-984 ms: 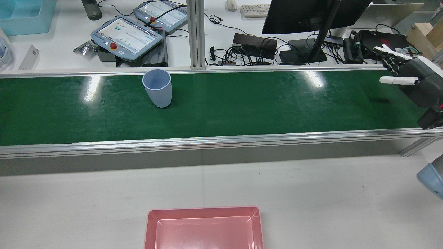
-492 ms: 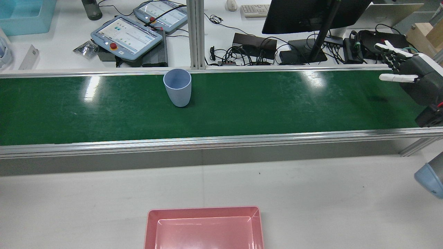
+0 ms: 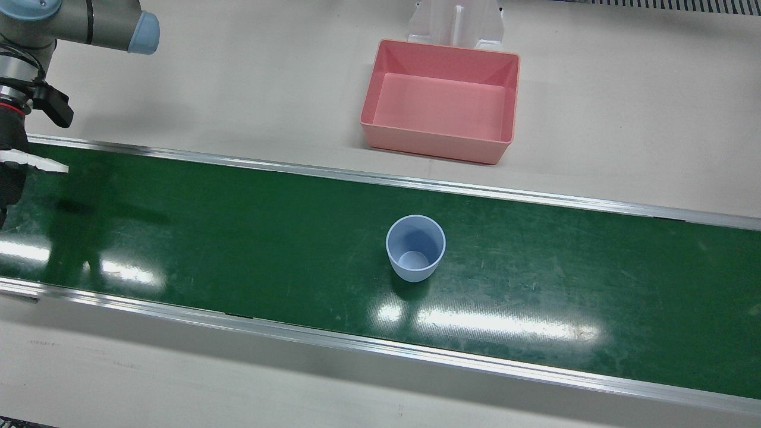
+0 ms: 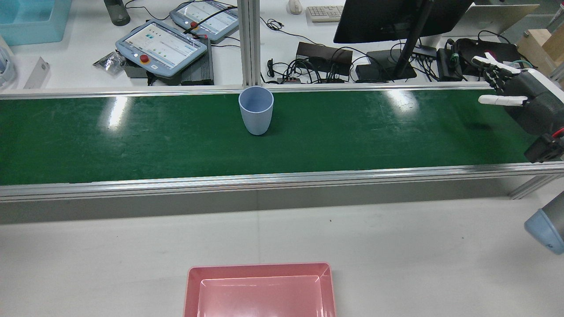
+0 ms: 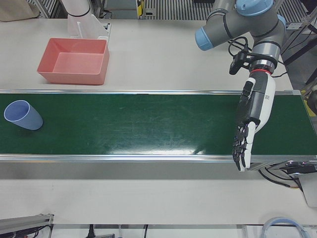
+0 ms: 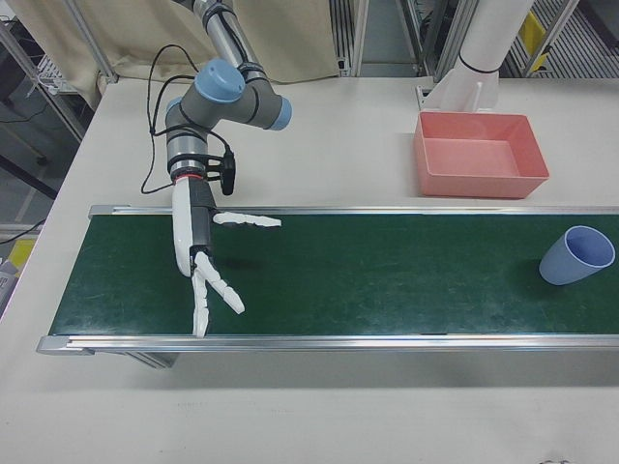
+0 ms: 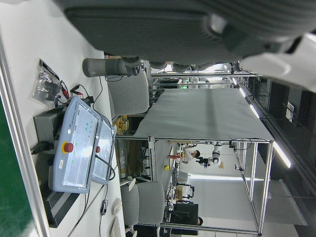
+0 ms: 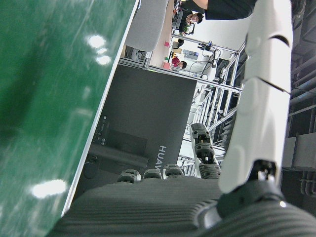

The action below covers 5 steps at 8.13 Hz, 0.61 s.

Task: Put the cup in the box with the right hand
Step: 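Move the open right hand along the belt toward the arriving blue cup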

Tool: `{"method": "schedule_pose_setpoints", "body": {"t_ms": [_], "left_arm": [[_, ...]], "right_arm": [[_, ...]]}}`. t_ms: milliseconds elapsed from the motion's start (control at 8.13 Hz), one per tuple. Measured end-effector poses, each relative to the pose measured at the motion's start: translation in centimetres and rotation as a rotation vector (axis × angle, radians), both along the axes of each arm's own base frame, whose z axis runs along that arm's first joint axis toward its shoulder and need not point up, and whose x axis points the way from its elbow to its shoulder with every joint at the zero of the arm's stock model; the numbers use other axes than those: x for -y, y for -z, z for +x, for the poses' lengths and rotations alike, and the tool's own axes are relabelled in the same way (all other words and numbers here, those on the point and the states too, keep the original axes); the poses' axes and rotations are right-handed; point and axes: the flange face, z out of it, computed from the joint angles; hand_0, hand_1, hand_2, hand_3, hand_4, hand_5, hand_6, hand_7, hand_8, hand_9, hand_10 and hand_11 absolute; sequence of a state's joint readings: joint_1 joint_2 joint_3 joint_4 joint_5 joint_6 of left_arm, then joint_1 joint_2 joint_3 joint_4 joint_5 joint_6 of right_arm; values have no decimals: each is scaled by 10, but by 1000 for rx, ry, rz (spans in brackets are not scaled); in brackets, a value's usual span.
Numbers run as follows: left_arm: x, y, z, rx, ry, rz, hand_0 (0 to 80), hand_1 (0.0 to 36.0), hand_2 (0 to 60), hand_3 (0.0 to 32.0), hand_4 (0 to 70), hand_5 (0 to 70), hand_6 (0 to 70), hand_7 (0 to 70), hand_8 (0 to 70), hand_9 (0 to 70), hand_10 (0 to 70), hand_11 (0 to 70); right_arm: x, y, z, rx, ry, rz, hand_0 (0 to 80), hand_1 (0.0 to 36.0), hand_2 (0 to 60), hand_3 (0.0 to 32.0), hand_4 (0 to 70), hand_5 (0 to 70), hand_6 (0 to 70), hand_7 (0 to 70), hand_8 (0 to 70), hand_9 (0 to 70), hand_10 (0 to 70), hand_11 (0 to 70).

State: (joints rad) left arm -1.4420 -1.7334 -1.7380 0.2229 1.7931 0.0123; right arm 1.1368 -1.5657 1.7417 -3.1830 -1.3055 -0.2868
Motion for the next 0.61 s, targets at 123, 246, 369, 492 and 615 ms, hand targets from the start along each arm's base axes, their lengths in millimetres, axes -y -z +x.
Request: {"method": "schedule_pose_setpoints", "body": {"t_ms": [123, 246, 369, 492, 615], "left_arm": [[0, 0, 0, 0, 0, 0, 0, 0, 0, 0, 0, 0, 0, 0, 0, 0, 0, 0], [0, 0, 0, 0, 0, -1, 0, 0, 0, 0, 0, 0, 0, 0, 0, 0, 0, 0], [0, 0, 0, 0, 0, -1, 0, 0, 0, 0, 0, 0, 0, 0, 0, 0, 0, 0], [0, 0, 0, 0, 0, -1, 0, 0, 0, 0, 0, 0, 0, 0, 0, 0, 0, 0], [0, 0, 0, 0, 0, -1, 0, 0, 0, 0, 0, 0, 0, 0, 0, 0, 0, 0]], "right_arm": [[0, 2, -4, 4, 8, 4, 544, 232, 67, 0, 6, 64, 30, 30, 0, 1, 7, 35], [-1, 7, -9, 8, 17, 12, 547, 235, 67, 0, 6, 65, 30, 31, 0, 0, 6, 33], [-1, 13, -15, 12, 28, 23, 549, 237, 68, 0, 5, 65, 30, 34, 0, 0, 4, 32], [-2, 17, -21, 15, 39, 32, 550, 239, 71, 0, 4, 65, 31, 40, 0, 0, 4, 30], [-3, 21, -26, 18, 48, 38, 549, 239, 73, 0, 7, 65, 32, 45, 0, 0, 3, 29]]}}
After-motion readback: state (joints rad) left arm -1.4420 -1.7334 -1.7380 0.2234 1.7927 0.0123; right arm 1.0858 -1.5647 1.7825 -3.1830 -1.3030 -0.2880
